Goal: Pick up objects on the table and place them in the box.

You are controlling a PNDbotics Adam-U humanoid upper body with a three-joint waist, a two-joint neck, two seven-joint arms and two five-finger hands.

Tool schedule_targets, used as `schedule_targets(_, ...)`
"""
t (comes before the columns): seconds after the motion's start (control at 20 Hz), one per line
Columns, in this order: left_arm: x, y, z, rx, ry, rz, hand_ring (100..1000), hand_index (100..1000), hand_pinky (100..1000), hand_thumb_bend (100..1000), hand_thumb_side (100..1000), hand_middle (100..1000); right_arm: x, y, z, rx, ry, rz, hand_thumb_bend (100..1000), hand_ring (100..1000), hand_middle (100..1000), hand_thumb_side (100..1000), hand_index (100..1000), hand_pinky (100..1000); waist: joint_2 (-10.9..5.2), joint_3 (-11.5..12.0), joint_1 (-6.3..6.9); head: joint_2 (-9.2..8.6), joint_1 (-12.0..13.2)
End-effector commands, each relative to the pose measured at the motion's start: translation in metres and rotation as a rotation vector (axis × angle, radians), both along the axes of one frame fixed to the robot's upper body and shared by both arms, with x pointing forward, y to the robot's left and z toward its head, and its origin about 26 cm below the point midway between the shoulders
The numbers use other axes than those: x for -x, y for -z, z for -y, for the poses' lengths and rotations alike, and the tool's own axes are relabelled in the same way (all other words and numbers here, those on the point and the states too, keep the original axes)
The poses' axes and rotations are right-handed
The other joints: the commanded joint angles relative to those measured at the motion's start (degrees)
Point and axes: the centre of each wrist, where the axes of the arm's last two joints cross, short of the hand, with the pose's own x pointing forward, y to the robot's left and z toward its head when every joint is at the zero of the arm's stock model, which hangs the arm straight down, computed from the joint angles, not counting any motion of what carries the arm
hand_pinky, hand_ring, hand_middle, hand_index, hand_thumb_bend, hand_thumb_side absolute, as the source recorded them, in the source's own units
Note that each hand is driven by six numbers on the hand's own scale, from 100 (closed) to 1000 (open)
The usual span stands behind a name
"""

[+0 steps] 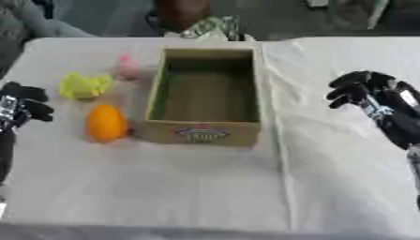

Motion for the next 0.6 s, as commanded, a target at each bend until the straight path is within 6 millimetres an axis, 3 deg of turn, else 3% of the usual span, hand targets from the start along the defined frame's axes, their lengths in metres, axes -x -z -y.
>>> schedule_targets(0.05, -0.002, -0.024, -0.012, -0.182, -0.016, 0.069, 577, 678, 570, 100, 710, 575, 0.0, -0.009, 0.002, 0.021, -0.006, 0.025, 100, 669, 675, 485, 713, 617, -0.72, 0.0, 0.16, -0.27, -0.1)
schedule_targets(0.4, -0.012, -0.049, -0.026, -0.53, 0.062, 0.053, 625, 731, 627, 100, 565, 620, 0.0, -0.007, 0.002, 0.027, -0.013, 0.015, 100, 669, 675, 486, 713, 617, -1.22, -0.5, 0.67, -0.25, -0.2)
schedule_targets(0.6, -0.022, -0.062, -0.029, -0.72, 0.129, 0.012, 646, 753, 652, 100, 421, 640, 0.0, -0.007, 0.001, 0.029, -0.017, 0.011, 100, 669, 675, 486, 713, 617, -1.46, -0.8, 0.85, -0.19, -0.2)
